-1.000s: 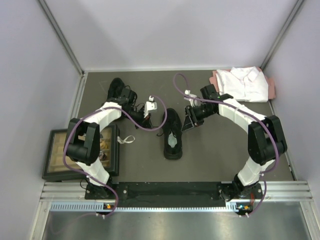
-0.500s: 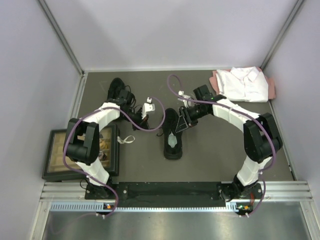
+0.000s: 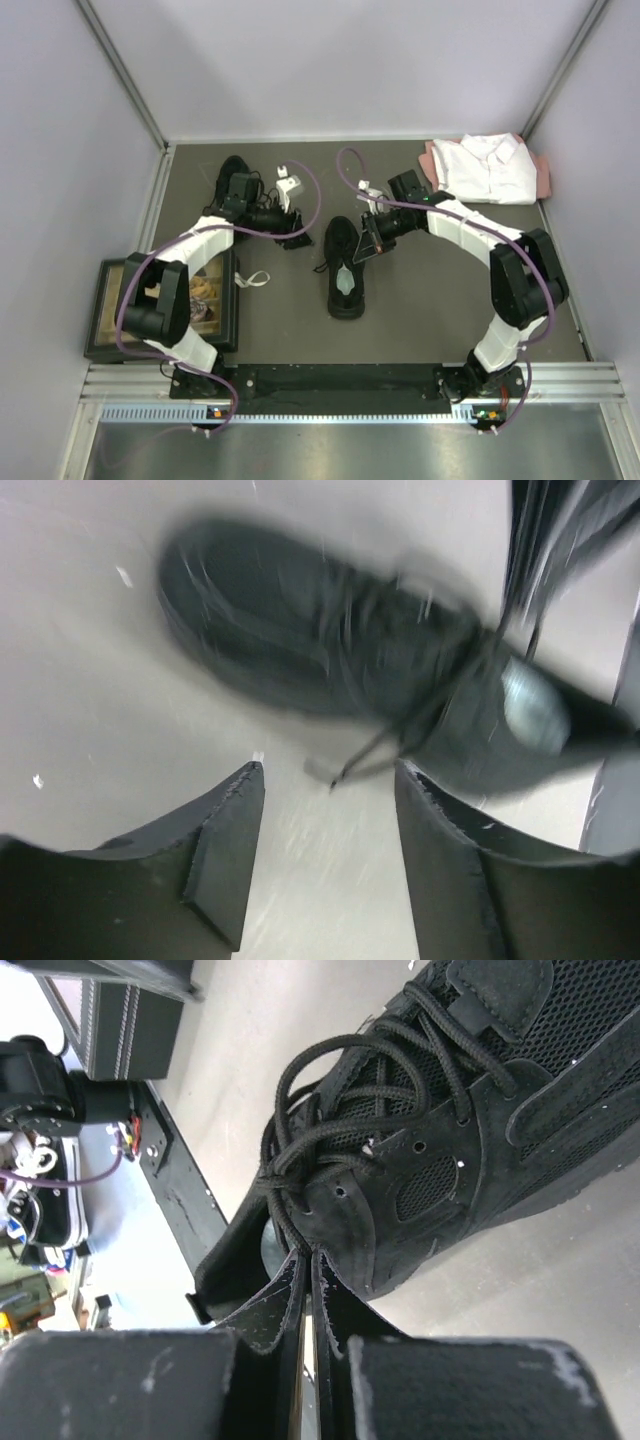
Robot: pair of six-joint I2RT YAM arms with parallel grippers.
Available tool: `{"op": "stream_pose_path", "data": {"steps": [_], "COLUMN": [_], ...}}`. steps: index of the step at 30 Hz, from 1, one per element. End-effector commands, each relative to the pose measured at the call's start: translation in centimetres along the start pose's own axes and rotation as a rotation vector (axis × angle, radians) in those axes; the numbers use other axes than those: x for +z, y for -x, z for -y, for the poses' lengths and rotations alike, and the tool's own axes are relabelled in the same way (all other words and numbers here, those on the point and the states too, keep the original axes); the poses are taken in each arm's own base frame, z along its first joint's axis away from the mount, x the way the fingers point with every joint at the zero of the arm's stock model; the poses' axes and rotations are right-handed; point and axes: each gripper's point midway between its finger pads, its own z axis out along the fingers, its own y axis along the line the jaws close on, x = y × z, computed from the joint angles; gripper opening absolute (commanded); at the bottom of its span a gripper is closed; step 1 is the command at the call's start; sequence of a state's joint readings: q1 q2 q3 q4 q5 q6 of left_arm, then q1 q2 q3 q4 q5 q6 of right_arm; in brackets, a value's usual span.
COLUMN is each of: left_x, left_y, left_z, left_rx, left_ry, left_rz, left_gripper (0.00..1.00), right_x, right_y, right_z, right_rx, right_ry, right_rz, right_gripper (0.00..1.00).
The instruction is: Tie the shoes
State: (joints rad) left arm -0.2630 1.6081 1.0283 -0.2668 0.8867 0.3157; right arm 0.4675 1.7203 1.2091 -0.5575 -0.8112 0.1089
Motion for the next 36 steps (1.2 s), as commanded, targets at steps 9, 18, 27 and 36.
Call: {"op": "stream_pose_path", "data": {"steps": [9,18,27,36], "left_x": [3.1,3.6,5.2,6.1], "left_y": [6.8,6.4,6.9,6.5], "left_z": [3.1,4.9,5.8,5.7], "left_rx": [-0.405,-0.552,-0.573,-0.535], "left_ry": [0.106,0.133,0.128,0.171], "left_rz": [0.206,0.245,0.232,0.197], "left_gripper": [0.68,0.66,0.63,0.55], "right_x": [-1.2,-1.3,-1.3,-1.4], "right_y": [2.1,1.8,1.8,1.9], "right_z": [-2.0,-1.6,-1.7,-1.7], "right_rx": [-0.044,-0.040,-0.038,-0.041], "right_ry": [-0.002,-0.022,-0.022,-0.023], "right_rz": [0.107,0.116,0.120,0.123], "right_gripper": [0.00,0.00,0.00,0.00]}}
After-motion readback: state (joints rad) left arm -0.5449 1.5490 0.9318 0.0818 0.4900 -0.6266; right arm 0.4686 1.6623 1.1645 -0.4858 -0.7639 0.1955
